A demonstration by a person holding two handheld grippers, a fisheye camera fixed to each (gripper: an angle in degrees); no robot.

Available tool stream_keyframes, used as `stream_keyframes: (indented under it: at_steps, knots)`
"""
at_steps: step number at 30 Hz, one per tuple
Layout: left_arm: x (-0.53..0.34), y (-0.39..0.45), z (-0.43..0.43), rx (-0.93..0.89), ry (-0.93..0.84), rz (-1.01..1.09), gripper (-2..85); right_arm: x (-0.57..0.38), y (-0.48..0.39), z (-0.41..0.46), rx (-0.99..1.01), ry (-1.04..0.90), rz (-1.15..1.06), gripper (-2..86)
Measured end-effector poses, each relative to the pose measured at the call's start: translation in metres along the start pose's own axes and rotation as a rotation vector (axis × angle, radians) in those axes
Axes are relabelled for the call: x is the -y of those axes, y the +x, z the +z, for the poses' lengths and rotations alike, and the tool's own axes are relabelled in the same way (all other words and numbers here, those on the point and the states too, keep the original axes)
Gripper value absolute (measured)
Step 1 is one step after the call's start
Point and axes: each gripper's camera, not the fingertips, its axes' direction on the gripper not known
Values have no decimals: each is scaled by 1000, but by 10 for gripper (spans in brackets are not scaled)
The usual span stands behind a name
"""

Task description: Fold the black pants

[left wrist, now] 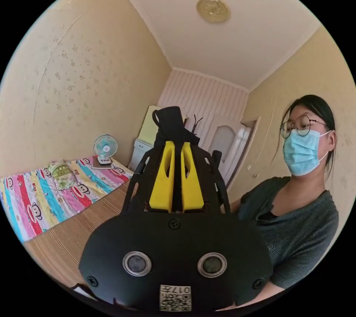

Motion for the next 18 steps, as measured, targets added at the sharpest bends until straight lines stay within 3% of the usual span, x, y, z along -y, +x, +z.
stream_keyframes:
  at_steps: [5, 8, 13, 18]
  knots:
    - [73, 66, -49, 30, 9, 189, -5, 101, 2, -30, 285, 84, -105, 17]
    - [115, 97, -64, 38, 31, 255, -4, 166, 9, -40, 339, 94, -57, 15]
    - [174, 101, -65, 127, 26, 234, -2, 245, 41, -27, 282, -39, 74, 15]
    - [187, 3, -23, 271, -51, 106, 1, 240, 132, 43, 11, -240, 175, 16]
